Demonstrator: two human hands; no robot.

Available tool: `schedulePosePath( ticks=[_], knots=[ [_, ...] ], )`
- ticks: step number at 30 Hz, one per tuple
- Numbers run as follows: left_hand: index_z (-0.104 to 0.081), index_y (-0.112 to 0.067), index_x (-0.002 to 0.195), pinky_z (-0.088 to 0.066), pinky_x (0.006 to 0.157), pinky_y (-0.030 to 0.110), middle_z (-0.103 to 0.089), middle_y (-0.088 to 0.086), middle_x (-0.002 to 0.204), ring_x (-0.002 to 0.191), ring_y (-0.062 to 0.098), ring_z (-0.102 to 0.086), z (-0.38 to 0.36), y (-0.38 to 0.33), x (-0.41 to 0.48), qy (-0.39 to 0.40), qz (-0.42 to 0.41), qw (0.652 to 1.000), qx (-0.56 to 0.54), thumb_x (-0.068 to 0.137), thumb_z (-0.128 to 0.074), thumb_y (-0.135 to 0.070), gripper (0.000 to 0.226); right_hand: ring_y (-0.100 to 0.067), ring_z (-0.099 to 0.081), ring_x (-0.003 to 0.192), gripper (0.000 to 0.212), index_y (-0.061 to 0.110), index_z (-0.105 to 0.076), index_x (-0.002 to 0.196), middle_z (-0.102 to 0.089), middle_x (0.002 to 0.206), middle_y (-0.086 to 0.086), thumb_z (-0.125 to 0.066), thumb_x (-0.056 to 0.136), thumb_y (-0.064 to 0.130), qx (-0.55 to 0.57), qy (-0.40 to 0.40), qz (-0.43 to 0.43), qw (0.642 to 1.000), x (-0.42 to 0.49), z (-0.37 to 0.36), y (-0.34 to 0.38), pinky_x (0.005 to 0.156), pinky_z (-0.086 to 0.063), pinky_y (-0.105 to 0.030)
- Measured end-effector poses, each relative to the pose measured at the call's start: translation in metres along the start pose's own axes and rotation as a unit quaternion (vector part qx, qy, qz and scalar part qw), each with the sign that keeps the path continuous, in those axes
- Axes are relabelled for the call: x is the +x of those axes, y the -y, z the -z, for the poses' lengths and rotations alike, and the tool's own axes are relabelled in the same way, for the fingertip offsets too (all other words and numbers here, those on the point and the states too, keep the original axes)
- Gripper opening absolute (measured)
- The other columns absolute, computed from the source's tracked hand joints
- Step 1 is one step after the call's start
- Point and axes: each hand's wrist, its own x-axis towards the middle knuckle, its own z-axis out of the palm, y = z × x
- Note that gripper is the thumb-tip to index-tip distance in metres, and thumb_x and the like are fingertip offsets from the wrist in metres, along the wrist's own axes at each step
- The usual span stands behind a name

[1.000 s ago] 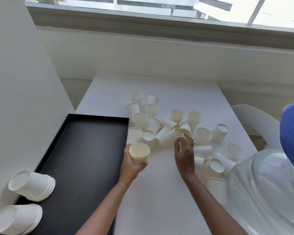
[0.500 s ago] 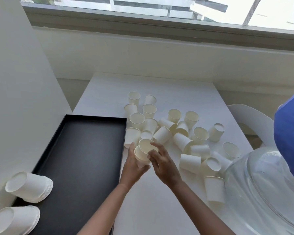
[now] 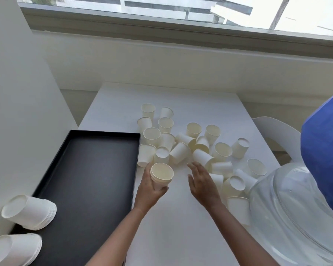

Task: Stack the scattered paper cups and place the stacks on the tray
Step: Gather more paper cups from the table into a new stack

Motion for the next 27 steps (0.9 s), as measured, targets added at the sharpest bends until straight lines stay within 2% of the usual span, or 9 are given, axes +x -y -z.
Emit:
schedulePosePath(
  ticks=[2, 4, 7, 12, 18, 21, 24, 26, 27],
  knots=[
    [-0.023, -0.019, 0.139, -0.039, 0.089, 0.027, -0.043, -0.011, 0.122, 0.114, 0.014, -0.045, 0.001, 0.003, -0.001, 0.004, 0.003, 1.000, -0.004, 0.068, -0.076, -0.010, 0.090, -0.034, -0.040, 0.130, 0.047, -0.004, -0.044, 0.129, -0.047, 0.133, -0.023, -0.048, 0.083, 0.000, -0.084, 0.060, -0.047, 0.994, 0.001, 0.001, -0.019, 0.110, -0.030, -0.042],
    [-0.024, -0.018, 0.138, -0.040, 0.089, 0.028, -0.046, -0.007, 0.122, 0.115, 0.018, -0.047, 0.001, 0.004, -0.003, 0.010, 0.004, 1.000, -0.003, 0.068, -0.076, -0.010, 0.088, -0.031, -0.037, 0.130, 0.053, -0.001, -0.036, 0.134, -0.043, 0.136, -0.019, -0.045, 0.082, 0.006, -0.147, 0.108, -0.081, 0.980, 0.001, 0.002, -0.034, 0.111, -0.023, -0.040],
    [-0.024, -0.020, 0.138, -0.043, 0.091, 0.033, -0.049, -0.003, 0.126, 0.115, 0.020, -0.048, 0.001, 0.004, -0.006, 0.019, 0.009, 1.000, 0.002, 0.068, -0.076, -0.012, 0.087, -0.025, -0.037, 0.128, 0.057, 0.005, -0.028, 0.137, -0.040, 0.136, -0.011, -0.043, 0.082, 0.014, -0.218, 0.162, -0.090, 0.958, -0.001, 0.002, -0.045, 0.112, -0.021, -0.037],
    [-0.024, -0.021, 0.139, -0.045, 0.092, 0.036, -0.051, -0.002, 0.126, 0.115, 0.021, -0.049, 0.000, 0.002, -0.009, 0.026, 0.022, 0.999, 0.006, 0.069, -0.076, -0.014, 0.088, -0.025, -0.041, 0.124, 0.054, 0.008, -0.028, 0.136, -0.042, 0.133, -0.011, -0.043, 0.083, 0.011, -0.267, 0.186, -0.083, 0.942, -0.006, 0.000, -0.051, 0.111, -0.023, -0.036],
    [-0.022, -0.018, 0.140, -0.043, 0.097, 0.039, -0.048, 0.001, 0.130, 0.119, 0.022, -0.047, 0.003, 0.000, -0.013, 0.031, 0.025, 0.999, 0.008, 0.069, -0.076, -0.011, 0.089, -0.026, -0.040, 0.124, 0.062, 0.015, -0.023, 0.141, -0.041, 0.133, -0.011, -0.047, 0.084, 0.013, -0.290, 0.207, -0.061, 0.933, -0.007, -0.001, -0.049, 0.112, -0.020, -0.041],
    [-0.023, -0.017, 0.140, -0.043, 0.098, 0.042, -0.048, 0.001, 0.130, 0.119, 0.023, -0.046, 0.005, 0.001, -0.013, 0.030, 0.024, 0.999, 0.012, 0.069, -0.076, -0.011, 0.089, -0.029, -0.046, 0.114, 0.066, 0.015, -0.029, 0.140, -0.048, 0.125, -0.012, -0.054, 0.080, 0.024, -0.236, 0.154, -0.052, 0.958, -0.002, 0.004, -0.041, 0.103, -0.033, -0.037],
    [-0.024, -0.018, 0.139, -0.044, 0.096, 0.042, -0.049, 0.000, 0.128, 0.117, 0.023, -0.048, 0.005, 0.001, -0.013, 0.027, 0.024, 0.999, 0.023, 0.068, -0.076, -0.011, 0.087, -0.033, -0.050, 0.104, 0.063, 0.015, -0.044, 0.131, -0.057, 0.111, -0.012, -0.063, 0.073, 0.027, -0.109, 0.029, -0.097, 0.989, 0.005, 0.015, -0.019, 0.084, -0.042, -0.039],
    [-0.024, -0.019, 0.139, -0.044, 0.096, 0.041, -0.049, -0.001, 0.129, 0.117, 0.023, -0.048, 0.004, 0.001, -0.014, 0.028, 0.026, 0.999, 0.034, 0.069, -0.075, -0.012, 0.088, -0.032, -0.050, 0.102, 0.058, 0.016, -0.049, 0.124, -0.059, 0.108, -0.010, -0.069, 0.071, 0.026, 0.012, -0.056, -0.157, 0.986, 0.012, 0.022, -0.004, 0.080, -0.042, -0.039],
    [-0.023, -0.019, 0.140, -0.043, 0.096, 0.041, -0.048, -0.001, 0.132, 0.118, 0.023, -0.048, 0.003, 0.000, -0.014, 0.031, 0.027, 0.998, 0.040, 0.069, -0.075, -0.013, 0.088, -0.031, -0.051, 0.099, 0.054, 0.017, -0.049, 0.119, -0.060, 0.107, -0.010, -0.071, 0.070, 0.025, 0.104, -0.089, -0.189, 0.972, 0.015, 0.024, 0.003, 0.079, -0.042, -0.037]
  ],
)
